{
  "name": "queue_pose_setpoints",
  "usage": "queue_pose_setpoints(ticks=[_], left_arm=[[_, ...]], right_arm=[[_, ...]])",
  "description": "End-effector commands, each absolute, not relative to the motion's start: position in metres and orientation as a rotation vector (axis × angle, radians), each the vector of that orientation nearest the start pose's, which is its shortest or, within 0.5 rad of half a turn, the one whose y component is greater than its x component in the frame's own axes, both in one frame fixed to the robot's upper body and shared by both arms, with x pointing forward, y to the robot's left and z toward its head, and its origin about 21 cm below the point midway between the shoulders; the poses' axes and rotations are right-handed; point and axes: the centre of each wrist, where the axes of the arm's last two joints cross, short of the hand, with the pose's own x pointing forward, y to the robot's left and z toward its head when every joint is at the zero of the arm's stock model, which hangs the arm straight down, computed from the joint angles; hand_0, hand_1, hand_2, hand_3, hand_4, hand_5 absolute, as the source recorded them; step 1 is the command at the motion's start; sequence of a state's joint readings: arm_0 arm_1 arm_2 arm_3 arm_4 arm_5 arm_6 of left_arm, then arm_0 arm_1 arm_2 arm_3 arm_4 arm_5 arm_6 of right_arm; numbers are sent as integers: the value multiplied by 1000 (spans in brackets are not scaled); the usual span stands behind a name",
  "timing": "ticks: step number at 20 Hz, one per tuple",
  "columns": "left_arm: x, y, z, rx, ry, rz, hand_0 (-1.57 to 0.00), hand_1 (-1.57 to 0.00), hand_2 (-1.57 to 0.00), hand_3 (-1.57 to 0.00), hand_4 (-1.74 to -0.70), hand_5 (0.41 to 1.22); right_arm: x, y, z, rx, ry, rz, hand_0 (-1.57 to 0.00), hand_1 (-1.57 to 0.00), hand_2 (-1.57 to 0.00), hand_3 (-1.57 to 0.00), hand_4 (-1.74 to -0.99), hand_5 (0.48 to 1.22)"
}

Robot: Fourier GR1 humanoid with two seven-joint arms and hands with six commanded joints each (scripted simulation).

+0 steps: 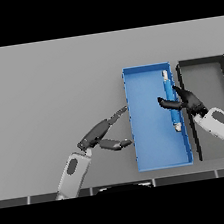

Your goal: Pick up the blue pipe and place it into the blue bin.

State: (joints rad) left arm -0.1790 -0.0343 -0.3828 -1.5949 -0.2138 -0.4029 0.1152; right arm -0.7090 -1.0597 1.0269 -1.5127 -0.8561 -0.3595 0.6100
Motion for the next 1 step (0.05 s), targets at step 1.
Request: queue_pose_setpoints(ticks=[1], left_arm=[[262, 104, 45, -412, -1542, -885, 1, 1, 1, 1, -885, 431]], right_arm=[[300, -265, 110, -292, -803, 557, -6, -5, -5, -3, -1022, 643]])
